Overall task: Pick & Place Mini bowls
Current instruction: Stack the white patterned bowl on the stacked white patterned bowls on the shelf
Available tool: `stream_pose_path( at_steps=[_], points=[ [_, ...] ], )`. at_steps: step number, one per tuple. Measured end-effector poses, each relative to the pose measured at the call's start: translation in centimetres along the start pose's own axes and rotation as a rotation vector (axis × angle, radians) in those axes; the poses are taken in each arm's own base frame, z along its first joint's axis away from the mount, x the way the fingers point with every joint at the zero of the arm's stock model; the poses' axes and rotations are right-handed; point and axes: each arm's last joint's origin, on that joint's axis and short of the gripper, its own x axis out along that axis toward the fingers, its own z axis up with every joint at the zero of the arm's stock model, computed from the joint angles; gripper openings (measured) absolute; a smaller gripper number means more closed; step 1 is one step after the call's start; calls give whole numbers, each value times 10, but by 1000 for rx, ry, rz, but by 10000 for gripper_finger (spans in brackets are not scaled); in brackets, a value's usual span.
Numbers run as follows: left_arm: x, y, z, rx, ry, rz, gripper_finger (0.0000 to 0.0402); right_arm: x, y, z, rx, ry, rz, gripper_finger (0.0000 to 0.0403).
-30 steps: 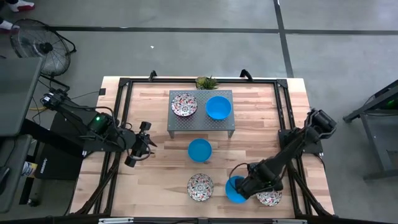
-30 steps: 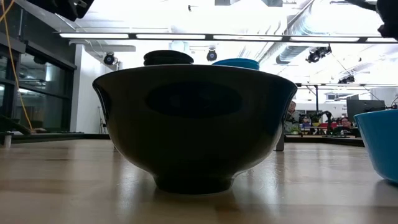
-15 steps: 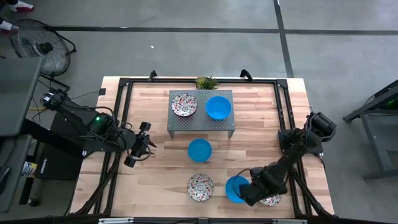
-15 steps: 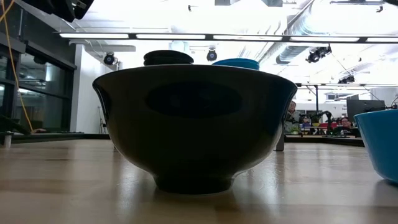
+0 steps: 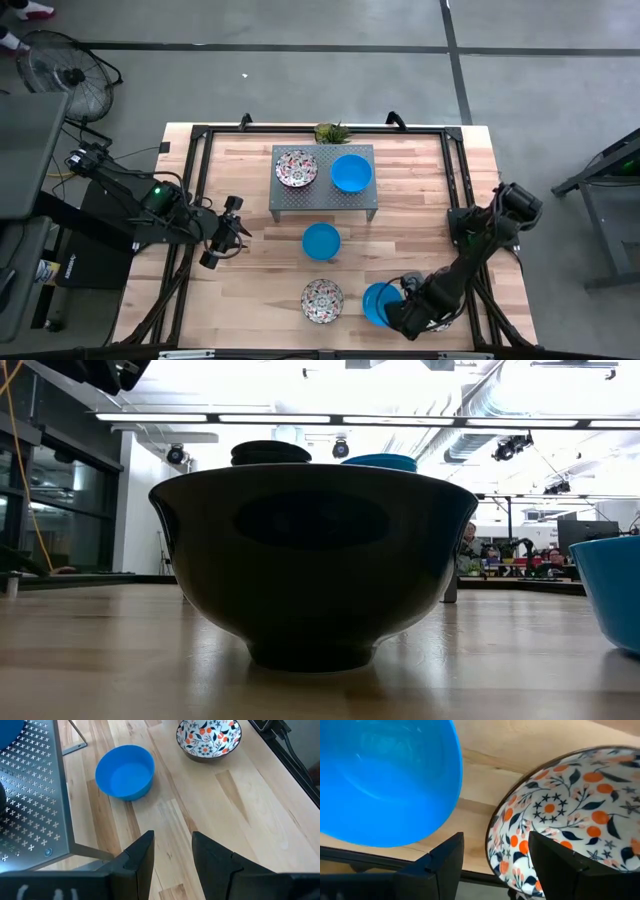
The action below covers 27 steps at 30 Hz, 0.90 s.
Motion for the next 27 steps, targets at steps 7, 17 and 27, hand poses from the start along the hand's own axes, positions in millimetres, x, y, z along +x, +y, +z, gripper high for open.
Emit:
stream_pose_path(
  at_steps=[7, 17, 27],
  points=[
    [0, 0, 2, -4, -16, -1, 129, 16, 5, -5, -31, 22, -16, 210],
    [0, 0, 3, -6, -26, -2, 129, 19, -2, -12, -49, 26, -48, 210],
    [0, 0, 3, -6, -27, -1, 129, 22, -7, -16, -124, -3, -60, 188]
  ],
)
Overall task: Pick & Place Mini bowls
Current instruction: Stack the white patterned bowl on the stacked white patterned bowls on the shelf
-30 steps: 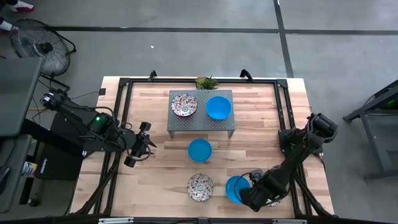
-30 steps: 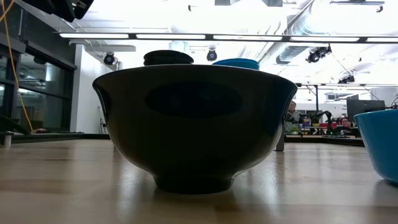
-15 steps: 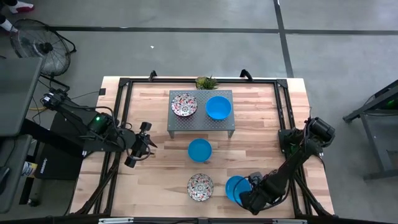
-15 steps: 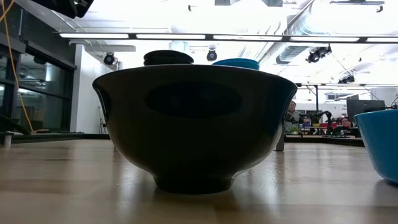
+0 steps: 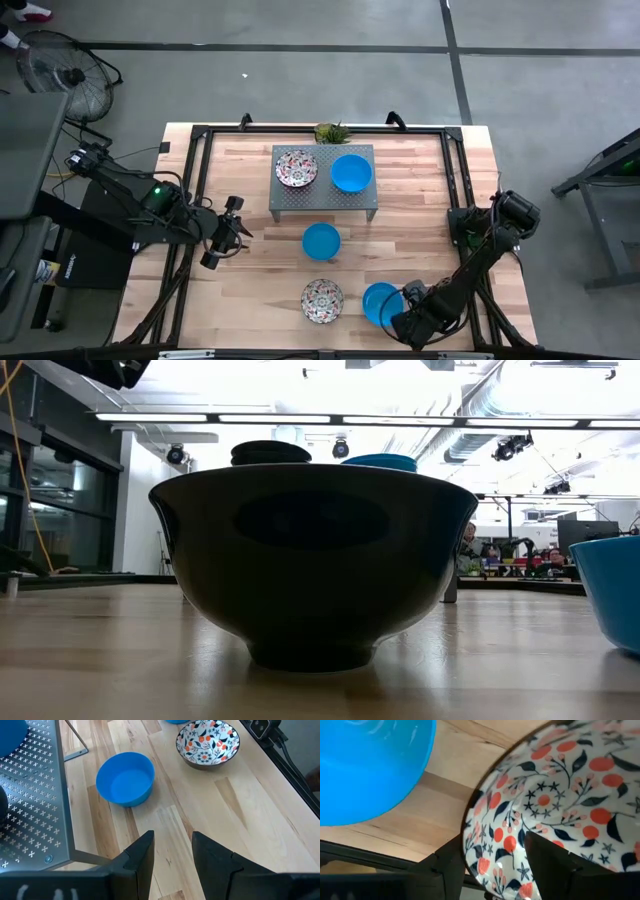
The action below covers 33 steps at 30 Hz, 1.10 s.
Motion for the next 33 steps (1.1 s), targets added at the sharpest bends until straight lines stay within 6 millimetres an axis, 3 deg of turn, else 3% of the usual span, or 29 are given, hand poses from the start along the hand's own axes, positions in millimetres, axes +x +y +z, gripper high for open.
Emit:
stream_pose_path(
  at_steps=[16, 23, 33],
  points=[
    [0, 0, 0, 0, -1, 0, 129, 0, 0, 0, -27, -2, -5, 94],
    [0, 0, 0, 0, -1, 0, 129, -1, -2, -1, -28, 55, -43, 15],
    [0, 0, 0, 1, -1, 1, 129, -4, 0, 4, -136, 110, -61, 7]
  ],
)
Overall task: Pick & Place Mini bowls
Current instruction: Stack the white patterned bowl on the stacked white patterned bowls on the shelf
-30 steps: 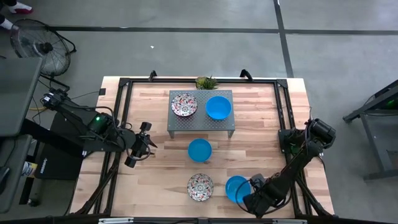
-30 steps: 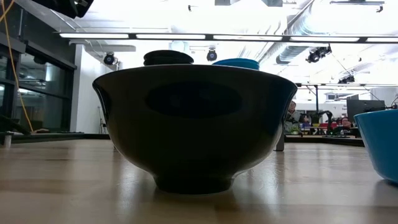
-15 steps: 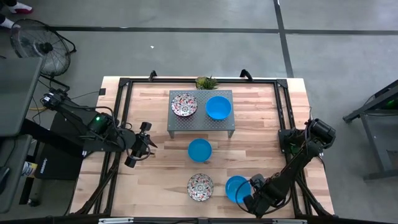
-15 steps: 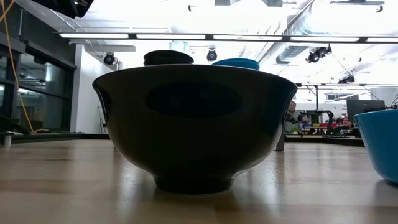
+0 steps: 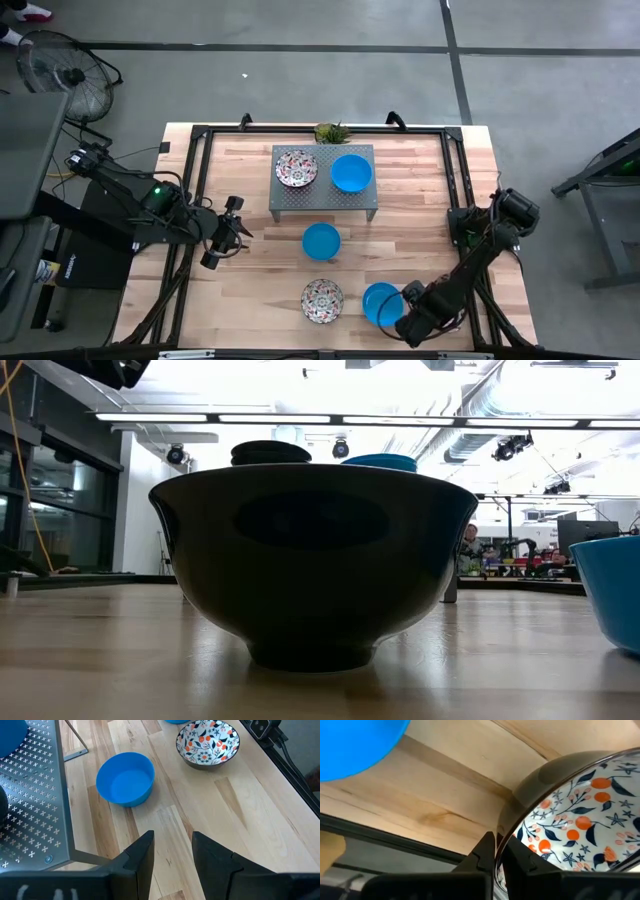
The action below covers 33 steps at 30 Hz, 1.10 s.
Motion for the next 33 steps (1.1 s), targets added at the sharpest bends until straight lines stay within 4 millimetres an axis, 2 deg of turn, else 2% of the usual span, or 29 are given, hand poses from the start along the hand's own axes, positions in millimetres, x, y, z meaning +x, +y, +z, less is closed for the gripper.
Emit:
stream_pose_path(
  at_steps=[8, 16, 21, 26, 33],
  points=[
    [0, 0, 0, 2, 0, 1, 129, -19, -3, 6, -122, -22, -3, 0],
    [0, 0, 0, 2, -3, 8, 129, -61, -5, 6, -242, -44, -65, 0],
    [0, 0, 3, 1, -27, 10, 129, -91, -3, 12, -382, -87, -98, 0],
    [0, 0, 9, 28, -94, 11, 129, -122, 0, 25, -572, -162, -107, 0],
    [3, 0, 14, 64, -121, 46, 129, -159, 7, 61, -792, -276, -84, 0]
  ],
)
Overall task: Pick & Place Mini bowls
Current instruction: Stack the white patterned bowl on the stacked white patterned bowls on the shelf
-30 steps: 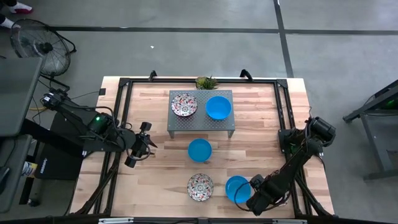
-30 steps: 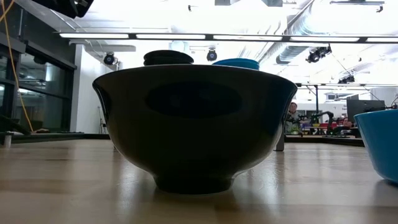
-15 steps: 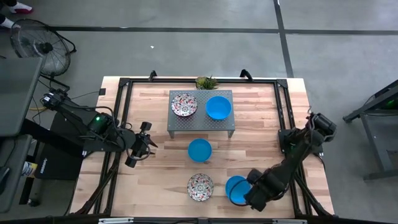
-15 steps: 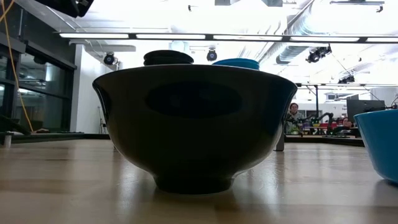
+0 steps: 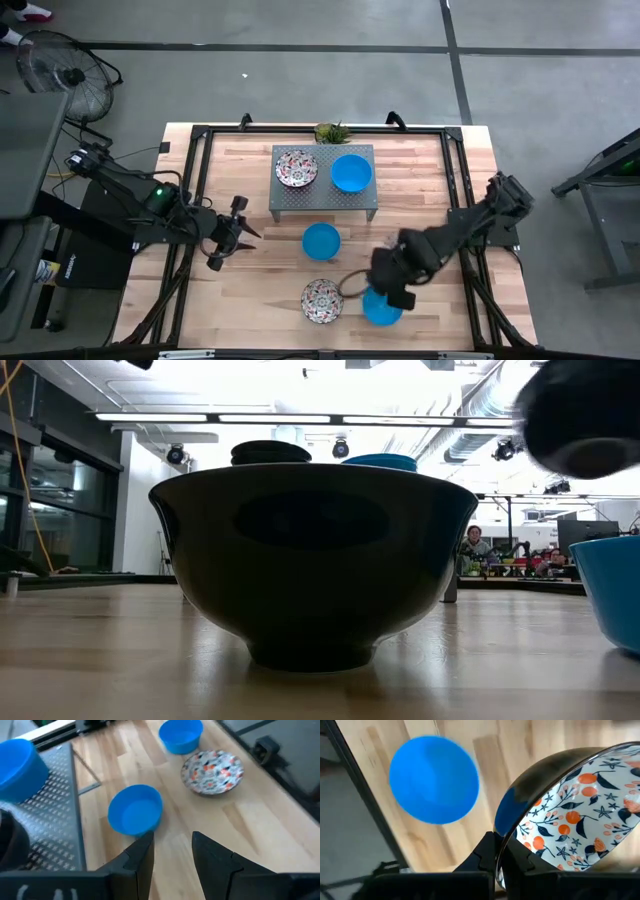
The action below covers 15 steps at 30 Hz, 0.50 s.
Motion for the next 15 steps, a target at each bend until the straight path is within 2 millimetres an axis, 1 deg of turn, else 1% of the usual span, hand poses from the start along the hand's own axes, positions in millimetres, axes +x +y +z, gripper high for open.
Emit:
stream_pose_path(
  at_steps=[4, 8, 10, 15],
  points=[
    [4, 0, 0, 8, 19, 49, 129, -9, -17, 18, -130, -35, 9, 0],
    [11, -1, 3, 23, 15, 68, 129, -18, -30, 31, -241, -81, -3, 0],
    [14, -1, 4, 21, 14, 85, 129, -23, -35, 36, -288, -109, -21, 0],
    [21, -2, 14, -14, -66, 94, 129, -35, -41, 41, -422, -168, -53, 0]
  ],
)
